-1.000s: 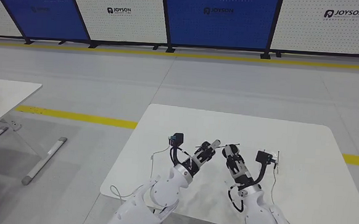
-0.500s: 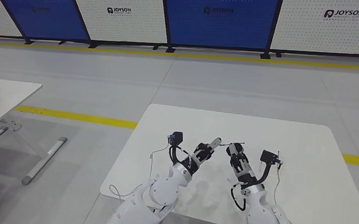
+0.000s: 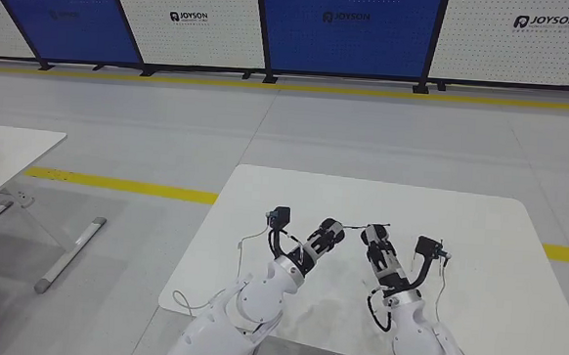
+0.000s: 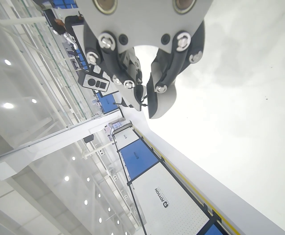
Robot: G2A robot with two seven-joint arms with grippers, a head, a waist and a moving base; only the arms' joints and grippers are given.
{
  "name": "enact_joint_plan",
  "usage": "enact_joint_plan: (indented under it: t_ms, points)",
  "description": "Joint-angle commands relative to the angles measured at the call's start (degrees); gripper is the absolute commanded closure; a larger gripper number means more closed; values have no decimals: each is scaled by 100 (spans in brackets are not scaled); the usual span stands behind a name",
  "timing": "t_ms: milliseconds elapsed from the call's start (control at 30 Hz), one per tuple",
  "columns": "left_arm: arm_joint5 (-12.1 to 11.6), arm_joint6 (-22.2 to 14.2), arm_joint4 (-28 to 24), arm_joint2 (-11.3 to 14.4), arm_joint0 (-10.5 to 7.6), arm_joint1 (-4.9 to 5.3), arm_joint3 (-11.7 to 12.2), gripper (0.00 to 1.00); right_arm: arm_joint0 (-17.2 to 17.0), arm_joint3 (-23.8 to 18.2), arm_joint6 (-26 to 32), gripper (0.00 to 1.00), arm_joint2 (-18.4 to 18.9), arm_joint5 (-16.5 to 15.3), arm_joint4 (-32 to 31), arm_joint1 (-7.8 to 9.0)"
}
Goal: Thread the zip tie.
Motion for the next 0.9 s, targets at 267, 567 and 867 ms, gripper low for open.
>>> enact_joint_plan:
  t_ms: [267,567,867]
  points:
    - [37,-46,-48,9,-70,-13,24,100,47,1,122,100,9,-26,42,-3]
    - [62,29,-291,-24,-114,-39,48,100,49,-25,155,40,39,-107,23,4]
    - [-119,251,-757,-92,-29,-74,-9,100,-114,-130,-72,0,180,-72,-189,33]
